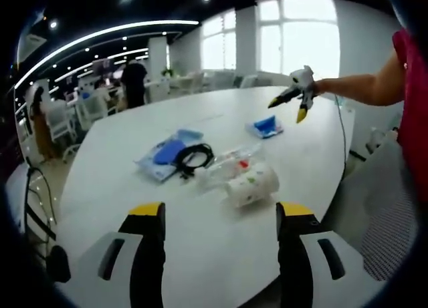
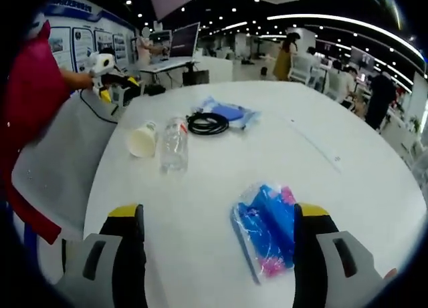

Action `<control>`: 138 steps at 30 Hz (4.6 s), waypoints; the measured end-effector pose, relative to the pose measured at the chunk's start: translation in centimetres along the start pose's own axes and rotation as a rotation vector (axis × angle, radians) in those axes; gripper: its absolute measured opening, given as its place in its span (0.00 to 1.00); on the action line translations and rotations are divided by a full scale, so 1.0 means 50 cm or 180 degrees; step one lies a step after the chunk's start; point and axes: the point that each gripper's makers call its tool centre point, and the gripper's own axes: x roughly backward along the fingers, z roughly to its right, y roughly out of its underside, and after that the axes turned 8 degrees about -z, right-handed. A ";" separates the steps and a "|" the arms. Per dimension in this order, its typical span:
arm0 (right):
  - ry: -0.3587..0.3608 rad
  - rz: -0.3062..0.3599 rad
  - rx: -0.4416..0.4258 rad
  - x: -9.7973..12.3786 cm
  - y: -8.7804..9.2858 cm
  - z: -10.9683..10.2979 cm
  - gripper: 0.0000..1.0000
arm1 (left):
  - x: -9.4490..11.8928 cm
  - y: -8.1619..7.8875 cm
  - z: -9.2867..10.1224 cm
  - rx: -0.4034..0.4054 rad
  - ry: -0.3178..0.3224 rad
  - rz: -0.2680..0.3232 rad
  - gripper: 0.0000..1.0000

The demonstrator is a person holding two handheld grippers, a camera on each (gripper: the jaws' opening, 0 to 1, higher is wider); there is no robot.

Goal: Arrange the tabletop items into an orderly group along one side of the table until the central work area is clear of visible clutter.

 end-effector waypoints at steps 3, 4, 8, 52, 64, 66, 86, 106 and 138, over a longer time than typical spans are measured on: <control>-0.0028 0.0009 0.0003 -0.002 -0.006 -0.023 0.91 | 0.001 -0.004 0.001 0.0010 0.0019 0.0038 0.65; -0.0033 0.0023 0.0017 -0.001 -0.012 -0.034 0.91 | 0.002 -0.007 0.002 0.0014 0.0029 0.0060 0.65; -0.0039 0.0041 0.0034 -0.003 -0.024 -0.057 0.91 | 0.004 -0.014 0.007 0.0022 0.0068 0.0104 0.65; 0.0054 0.0184 -0.0334 -0.056 -0.077 -0.353 0.86 | 0.021 -0.044 0.073 -0.0223 0.0536 0.0369 0.67; 0.0085 0.0147 -0.0430 -0.083 -0.083 -0.428 0.85 | 0.028 -0.051 0.094 -0.0285 0.0678 0.0457 0.67; 0.0122 0.0158 -0.0456 -0.084 -0.089 -0.435 0.85 | 0.028 -0.051 0.097 -0.0289 0.0694 0.0455 0.67; 0.0793 0.0166 -0.0785 -0.080 -0.105 -0.428 0.86 | 0.024 -0.042 0.111 -0.0399 0.0776 0.0366 0.66; 0.1266 0.0602 -0.0735 -0.046 -0.176 -0.386 0.88 | 0.013 -0.034 0.113 -0.0422 0.0789 0.0243 0.66; 0.1271 0.0745 -0.0780 -0.044 -0.181 -0.388 0.88 | -0.115 -0.061 0.141 -0.1591 0.1134 -0.0425 0.66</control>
